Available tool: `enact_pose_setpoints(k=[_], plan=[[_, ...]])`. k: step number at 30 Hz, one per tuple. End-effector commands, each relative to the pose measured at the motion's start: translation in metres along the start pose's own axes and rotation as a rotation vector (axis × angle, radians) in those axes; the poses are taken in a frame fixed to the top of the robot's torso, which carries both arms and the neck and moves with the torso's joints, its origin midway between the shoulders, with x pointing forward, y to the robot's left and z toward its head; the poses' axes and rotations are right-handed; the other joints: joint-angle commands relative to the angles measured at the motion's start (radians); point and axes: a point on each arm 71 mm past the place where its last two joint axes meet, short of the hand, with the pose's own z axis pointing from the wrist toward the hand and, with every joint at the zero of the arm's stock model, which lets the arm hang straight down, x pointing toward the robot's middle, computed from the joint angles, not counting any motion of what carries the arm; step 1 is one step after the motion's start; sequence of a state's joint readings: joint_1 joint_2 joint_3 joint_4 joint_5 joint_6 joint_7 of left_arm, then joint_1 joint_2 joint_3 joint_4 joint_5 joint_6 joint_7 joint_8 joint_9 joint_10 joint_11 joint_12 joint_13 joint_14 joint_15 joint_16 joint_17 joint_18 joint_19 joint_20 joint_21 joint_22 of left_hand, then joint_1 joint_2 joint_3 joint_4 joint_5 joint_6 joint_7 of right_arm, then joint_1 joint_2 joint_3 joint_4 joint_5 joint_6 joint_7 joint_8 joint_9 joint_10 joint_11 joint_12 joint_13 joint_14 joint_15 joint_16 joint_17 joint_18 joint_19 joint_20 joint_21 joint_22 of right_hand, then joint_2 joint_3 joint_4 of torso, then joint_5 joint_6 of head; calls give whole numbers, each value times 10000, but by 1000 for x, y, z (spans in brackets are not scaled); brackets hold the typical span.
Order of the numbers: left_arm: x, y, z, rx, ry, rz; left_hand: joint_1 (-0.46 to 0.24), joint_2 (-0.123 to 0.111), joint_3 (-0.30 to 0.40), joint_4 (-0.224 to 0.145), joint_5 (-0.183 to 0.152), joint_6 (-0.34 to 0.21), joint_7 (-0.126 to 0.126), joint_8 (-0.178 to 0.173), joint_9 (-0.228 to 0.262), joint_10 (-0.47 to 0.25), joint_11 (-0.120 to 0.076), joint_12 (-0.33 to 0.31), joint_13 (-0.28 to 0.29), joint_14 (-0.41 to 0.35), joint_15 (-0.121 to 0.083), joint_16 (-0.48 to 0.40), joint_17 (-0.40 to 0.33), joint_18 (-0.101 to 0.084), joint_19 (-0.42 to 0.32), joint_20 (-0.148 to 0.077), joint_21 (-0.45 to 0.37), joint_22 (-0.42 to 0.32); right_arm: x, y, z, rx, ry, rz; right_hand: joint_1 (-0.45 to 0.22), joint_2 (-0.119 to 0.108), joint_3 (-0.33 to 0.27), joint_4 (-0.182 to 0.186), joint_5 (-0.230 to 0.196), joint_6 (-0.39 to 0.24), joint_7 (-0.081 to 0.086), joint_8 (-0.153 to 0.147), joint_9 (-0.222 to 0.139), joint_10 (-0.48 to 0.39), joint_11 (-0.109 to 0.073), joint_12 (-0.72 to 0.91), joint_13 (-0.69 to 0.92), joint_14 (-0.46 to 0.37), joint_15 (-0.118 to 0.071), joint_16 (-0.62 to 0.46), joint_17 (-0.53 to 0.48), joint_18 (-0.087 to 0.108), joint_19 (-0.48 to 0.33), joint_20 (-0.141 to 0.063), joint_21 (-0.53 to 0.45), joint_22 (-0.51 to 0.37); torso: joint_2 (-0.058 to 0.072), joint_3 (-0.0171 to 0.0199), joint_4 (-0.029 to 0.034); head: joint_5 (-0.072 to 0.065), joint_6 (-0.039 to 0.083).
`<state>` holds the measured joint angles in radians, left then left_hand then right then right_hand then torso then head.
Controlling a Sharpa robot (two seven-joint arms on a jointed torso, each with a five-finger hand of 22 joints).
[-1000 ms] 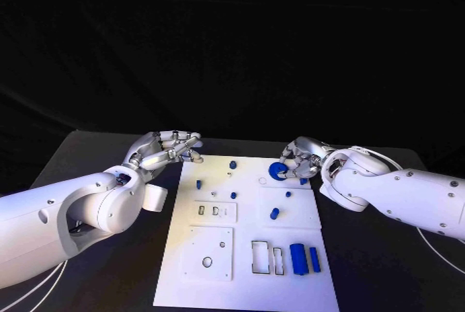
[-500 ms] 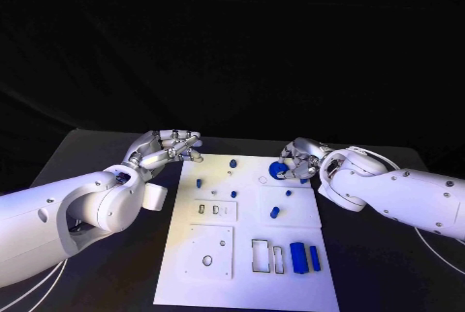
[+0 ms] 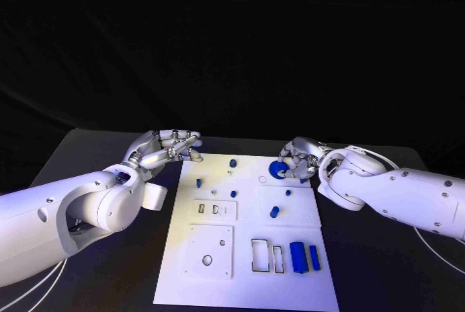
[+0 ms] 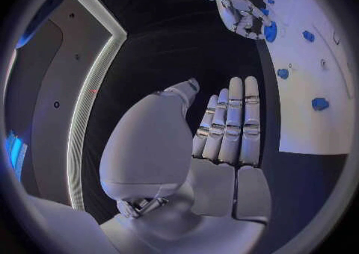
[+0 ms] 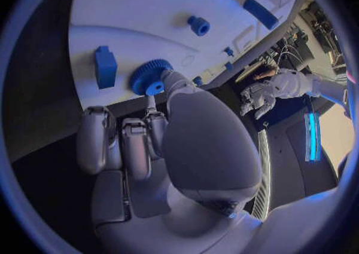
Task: Assemble the parts on the task board
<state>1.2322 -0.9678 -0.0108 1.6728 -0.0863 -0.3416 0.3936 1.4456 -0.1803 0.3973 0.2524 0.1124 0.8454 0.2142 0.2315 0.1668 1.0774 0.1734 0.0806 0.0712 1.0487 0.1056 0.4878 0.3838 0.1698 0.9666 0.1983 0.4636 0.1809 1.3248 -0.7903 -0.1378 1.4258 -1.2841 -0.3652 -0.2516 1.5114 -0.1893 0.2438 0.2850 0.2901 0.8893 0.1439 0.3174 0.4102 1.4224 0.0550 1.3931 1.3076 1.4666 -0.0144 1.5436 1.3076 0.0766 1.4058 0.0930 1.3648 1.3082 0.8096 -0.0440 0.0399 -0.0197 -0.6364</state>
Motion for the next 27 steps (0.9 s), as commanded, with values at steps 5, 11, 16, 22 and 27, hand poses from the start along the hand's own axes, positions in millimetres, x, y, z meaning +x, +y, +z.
enact_pose_setpoints(k=[5,11,16,22,27], plan=[[2,-1,1,37,193,-58,-57,27,-38,-34,-22,-78,304,-40,16,-51,4,-66,12,-91,11,68,8,82,-80,14,36,1,0,6,-3,-544,-539,-360,-209,-309,1539,-202,-140,560,-135,-65,-94,178,-86,144,876,907,-60,69,2034,-147,89,-56,120,334,-6,5,5,-6,24],[2,0,1,36,193,-58,-57,27,-38,-34,-22,-78,304,-40,16,-51,4,-66,12,-91,11,68,8,82,-80,14,36,1,-3,18,-8,-1285,-1234,-613,-487,-464,1989,-376,-166,706,-175,-59,-97,286,-112,248,995,930,-91,103,2129,-191,208,-79,263,526,-15,10,-2,-16,75],[2,0,1,33,193,-58,-57,27,-38,-34,-22,-78,304,-40,16,-51,4,-66,12,-91,11,68,8,82,-80,14,36,1,-4,35,-15,-2000,-1741,-996,-621,-544,2101,-440,-177,753,-188,-56,-94,327,-123,289,1040,938,-100,115,2163,-217,279,-88,349,634,-22,3,-9,-18,124],[3,0,2,33,224,-71,-54,40,-36,-39,-21,-84,308,-43,19,-58,6,-67,14,-111,14,84,22,84,-94,19,40,2,1,65,-21,-2946,-1950,-1480,-716,-594,2164,-473,-181,771,-193,-63,-95,344,-129,301,1056,943,-106,122,2182,-235,327,-93,407,705,-15,0,8,-40,183],[4,0,3,38,254,-84,-54,40,-36,-39,-21,-84,308,-43,19,-58,6,-67,14,-111,14,84,22,84,-94,19,40,2,10,91,-20,-3655,-2055,-1695,-747,-593,2194,-481,-179,773,-194,-68,-97,351,-130,307,1064,945,-107,125,2192,-237,333,-95,413,715,2,-4,15,-37,196]])
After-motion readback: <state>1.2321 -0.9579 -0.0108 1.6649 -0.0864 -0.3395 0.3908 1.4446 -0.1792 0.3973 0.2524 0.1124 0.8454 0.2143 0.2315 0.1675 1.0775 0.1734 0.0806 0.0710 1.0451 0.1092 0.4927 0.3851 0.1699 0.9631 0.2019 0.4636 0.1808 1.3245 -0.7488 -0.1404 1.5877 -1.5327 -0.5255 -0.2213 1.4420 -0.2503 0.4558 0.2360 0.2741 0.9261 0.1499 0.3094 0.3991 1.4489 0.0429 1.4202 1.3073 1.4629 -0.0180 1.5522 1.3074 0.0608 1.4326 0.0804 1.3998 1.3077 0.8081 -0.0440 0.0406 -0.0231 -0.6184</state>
